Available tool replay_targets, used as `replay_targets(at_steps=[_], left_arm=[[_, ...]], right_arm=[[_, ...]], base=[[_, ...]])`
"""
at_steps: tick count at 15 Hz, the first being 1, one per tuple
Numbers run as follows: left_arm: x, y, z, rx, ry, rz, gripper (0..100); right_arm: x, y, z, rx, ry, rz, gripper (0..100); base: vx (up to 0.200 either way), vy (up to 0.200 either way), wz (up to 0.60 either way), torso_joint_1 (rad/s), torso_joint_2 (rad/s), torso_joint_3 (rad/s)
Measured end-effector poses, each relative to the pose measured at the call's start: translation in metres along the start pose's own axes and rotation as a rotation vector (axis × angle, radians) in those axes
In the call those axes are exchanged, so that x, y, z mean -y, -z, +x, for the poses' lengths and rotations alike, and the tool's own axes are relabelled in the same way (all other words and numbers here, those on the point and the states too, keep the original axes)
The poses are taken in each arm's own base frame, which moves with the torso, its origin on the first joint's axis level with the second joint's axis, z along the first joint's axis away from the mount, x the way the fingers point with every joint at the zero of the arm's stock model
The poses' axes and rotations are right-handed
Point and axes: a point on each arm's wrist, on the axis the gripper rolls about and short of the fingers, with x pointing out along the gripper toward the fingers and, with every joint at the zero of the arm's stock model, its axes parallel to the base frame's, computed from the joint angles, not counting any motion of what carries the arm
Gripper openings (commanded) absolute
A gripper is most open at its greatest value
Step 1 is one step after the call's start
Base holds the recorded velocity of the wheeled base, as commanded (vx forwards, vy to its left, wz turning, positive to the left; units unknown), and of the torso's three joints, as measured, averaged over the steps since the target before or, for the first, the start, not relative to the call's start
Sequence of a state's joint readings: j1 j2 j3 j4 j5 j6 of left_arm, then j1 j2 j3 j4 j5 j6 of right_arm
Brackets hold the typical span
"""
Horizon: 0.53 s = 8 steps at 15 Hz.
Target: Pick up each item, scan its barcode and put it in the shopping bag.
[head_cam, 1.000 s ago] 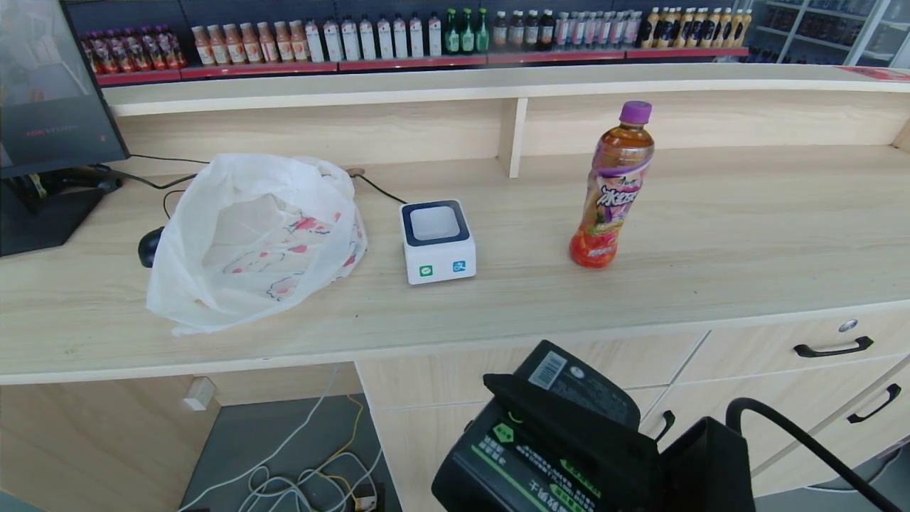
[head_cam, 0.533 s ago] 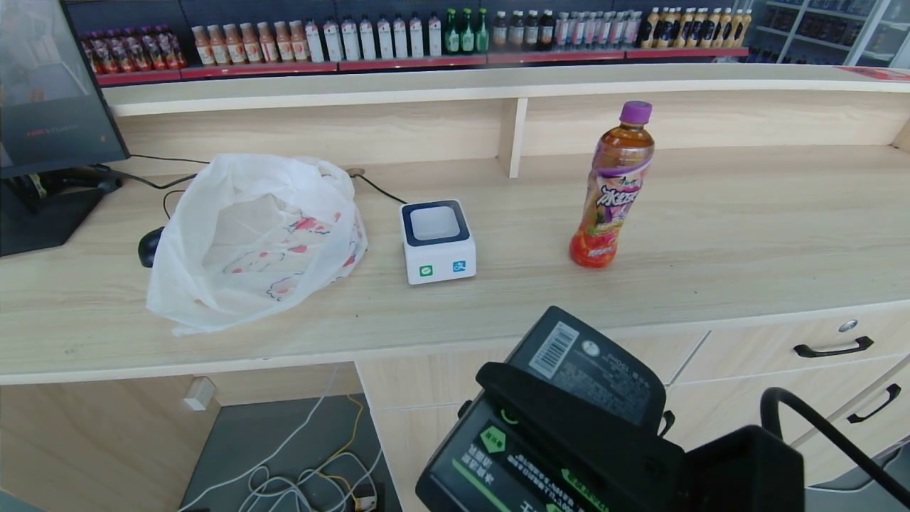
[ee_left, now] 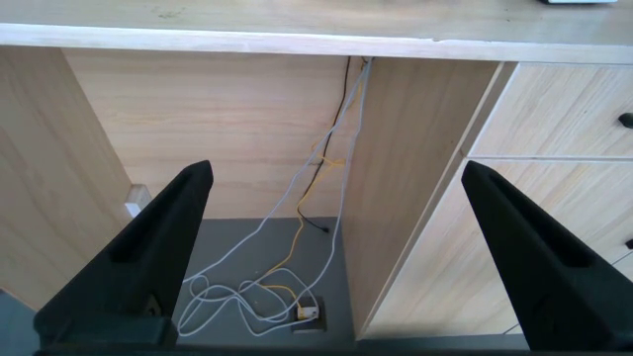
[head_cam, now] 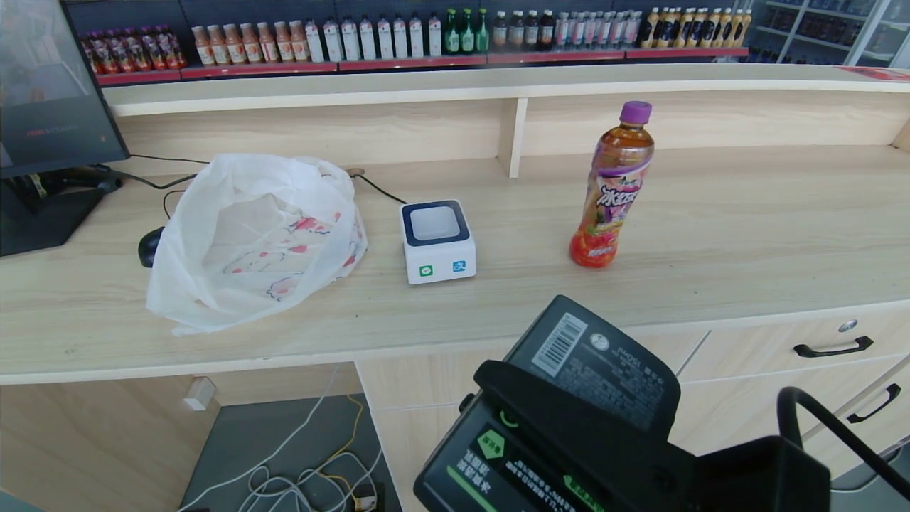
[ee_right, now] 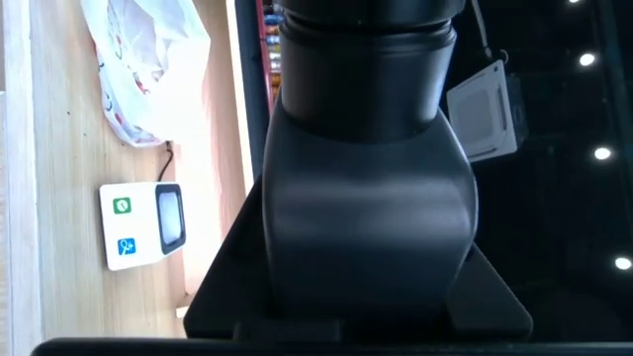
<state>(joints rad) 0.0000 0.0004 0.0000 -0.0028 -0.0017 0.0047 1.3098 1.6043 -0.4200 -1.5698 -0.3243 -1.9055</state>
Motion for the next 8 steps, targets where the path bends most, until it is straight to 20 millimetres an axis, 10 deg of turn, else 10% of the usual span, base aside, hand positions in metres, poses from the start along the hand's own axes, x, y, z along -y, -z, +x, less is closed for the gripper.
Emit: replay_targets(at_steps=[8], left_arm=[[0.0000, 0.0000, 0.0000, 0.000, 0.000, 0.000, 100]], right_arm=[[0.0021, 0.0010, -0.0018, 0.000, 0.006, -0.033, 0]], base=[[0.000, 0.000, 0.00, 0.000, 0.00, 0.000]])
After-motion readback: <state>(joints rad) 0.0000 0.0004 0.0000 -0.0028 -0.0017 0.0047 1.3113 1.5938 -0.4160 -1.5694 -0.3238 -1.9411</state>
